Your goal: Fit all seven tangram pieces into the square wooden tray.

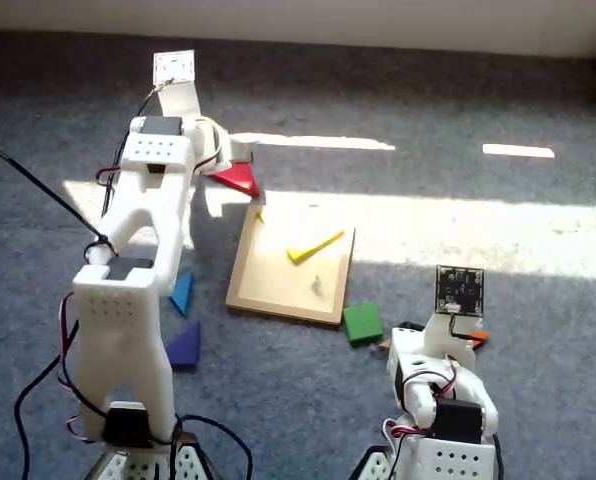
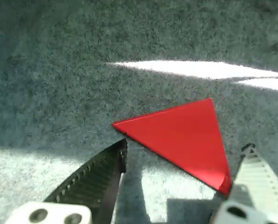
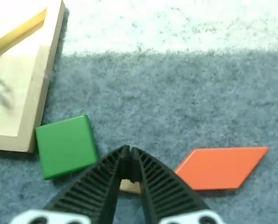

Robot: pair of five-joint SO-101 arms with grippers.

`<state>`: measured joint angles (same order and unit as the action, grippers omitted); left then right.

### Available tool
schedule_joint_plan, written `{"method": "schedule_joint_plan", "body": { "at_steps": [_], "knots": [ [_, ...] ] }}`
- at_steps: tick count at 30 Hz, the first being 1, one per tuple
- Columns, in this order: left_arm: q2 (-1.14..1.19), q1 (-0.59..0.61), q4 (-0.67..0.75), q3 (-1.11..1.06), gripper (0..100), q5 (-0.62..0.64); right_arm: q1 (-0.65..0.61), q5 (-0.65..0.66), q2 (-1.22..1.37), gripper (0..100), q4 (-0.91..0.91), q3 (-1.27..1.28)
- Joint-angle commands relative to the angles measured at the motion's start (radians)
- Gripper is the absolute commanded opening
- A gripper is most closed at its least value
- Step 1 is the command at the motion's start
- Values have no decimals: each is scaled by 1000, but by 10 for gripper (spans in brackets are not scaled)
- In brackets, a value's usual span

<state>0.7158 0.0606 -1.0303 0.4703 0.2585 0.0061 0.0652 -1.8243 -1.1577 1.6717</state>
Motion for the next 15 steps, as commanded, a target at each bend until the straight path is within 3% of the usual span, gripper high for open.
{"method": "schedule_joint_plan", "body": {
  "at_steps": [1,5,12,15],
  "knots": [
    [99,-33,11,228,357,5,16,9,-12,5,19,131],
    [217,-45,17,407,305,-25,16,9,-12,5,19,131],
    [461,-94,9,657,198,-272,38,11,-12,5,19,131],
    [522,-84,-60,733,181,-351,61,11,-12,5,25,131]
  ]
}}
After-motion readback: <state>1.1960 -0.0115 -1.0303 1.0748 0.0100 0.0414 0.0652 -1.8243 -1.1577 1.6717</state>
